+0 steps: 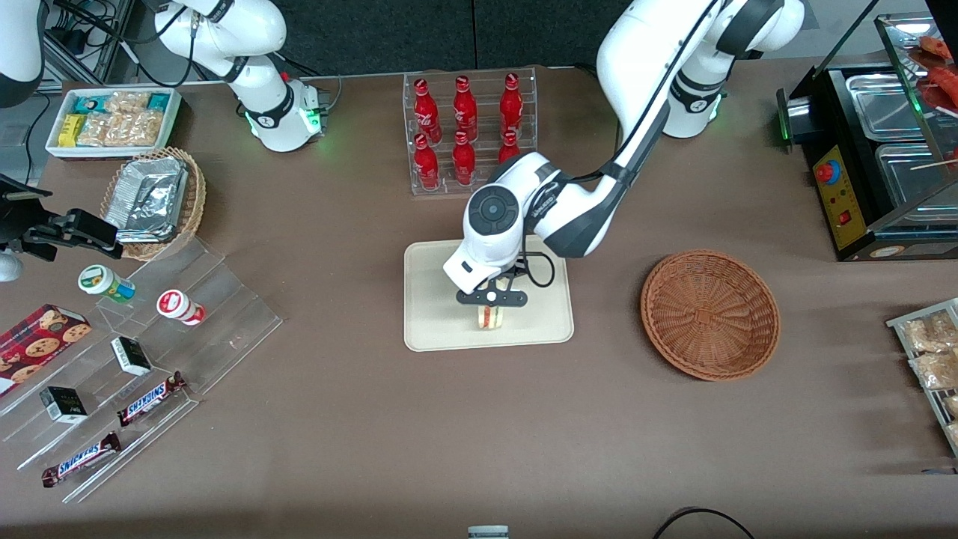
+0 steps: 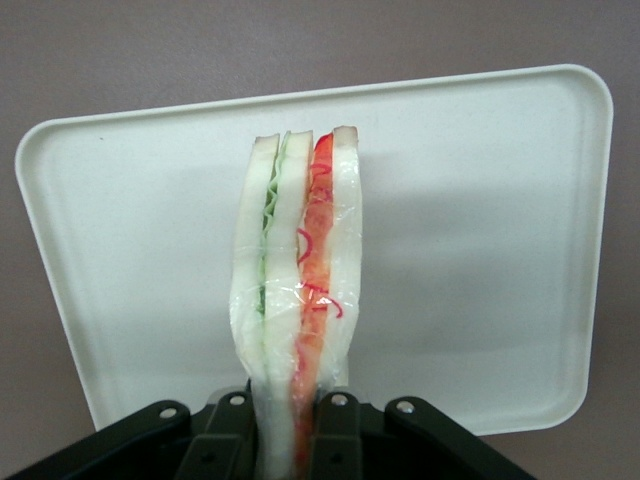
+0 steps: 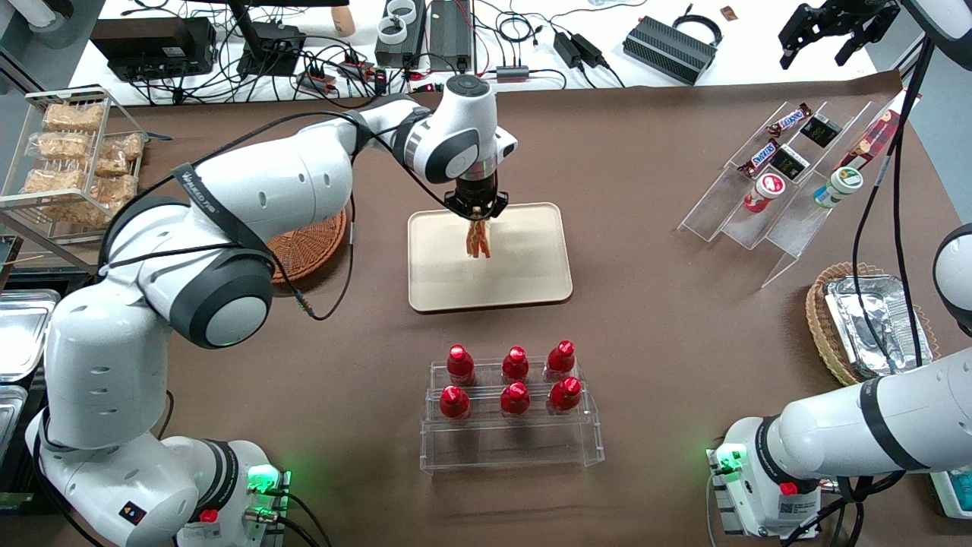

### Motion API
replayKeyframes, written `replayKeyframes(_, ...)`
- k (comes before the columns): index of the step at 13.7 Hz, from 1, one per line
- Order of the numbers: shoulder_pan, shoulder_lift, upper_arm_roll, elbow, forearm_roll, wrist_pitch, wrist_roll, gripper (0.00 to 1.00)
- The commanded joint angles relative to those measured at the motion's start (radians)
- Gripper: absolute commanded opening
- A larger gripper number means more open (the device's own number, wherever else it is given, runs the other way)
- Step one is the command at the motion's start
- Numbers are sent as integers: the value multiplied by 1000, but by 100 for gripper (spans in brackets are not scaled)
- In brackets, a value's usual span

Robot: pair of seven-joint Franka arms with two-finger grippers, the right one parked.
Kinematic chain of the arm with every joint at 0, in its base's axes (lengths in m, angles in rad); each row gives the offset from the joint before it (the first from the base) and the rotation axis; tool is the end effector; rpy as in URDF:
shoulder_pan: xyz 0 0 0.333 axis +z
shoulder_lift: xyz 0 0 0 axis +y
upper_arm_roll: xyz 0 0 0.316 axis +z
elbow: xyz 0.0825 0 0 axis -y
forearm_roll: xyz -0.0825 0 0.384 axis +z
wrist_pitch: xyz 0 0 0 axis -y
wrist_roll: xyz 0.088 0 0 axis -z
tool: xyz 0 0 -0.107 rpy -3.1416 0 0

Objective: Place sandwich from basket to tray
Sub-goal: 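Lower the sandwich onto the tray and open the left gripper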

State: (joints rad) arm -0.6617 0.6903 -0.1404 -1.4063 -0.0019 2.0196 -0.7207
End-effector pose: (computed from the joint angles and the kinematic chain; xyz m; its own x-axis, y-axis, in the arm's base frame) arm 0.5128 -0.5027 0.2929 0.9921 -0.0527 -0.1139 -0.0507 -0.9985 0.0208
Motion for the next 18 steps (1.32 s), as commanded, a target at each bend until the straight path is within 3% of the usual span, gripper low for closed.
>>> replayKeyframes(1, -9, 32, 5, 49, 7, -24, 3, 0)
replayKeyframes(17, -25, 97, 5, 44, -6, -9, -65, 0)
replayKeyframes(18, -25, 98, 5, 44, -6, -9, -63, 15)
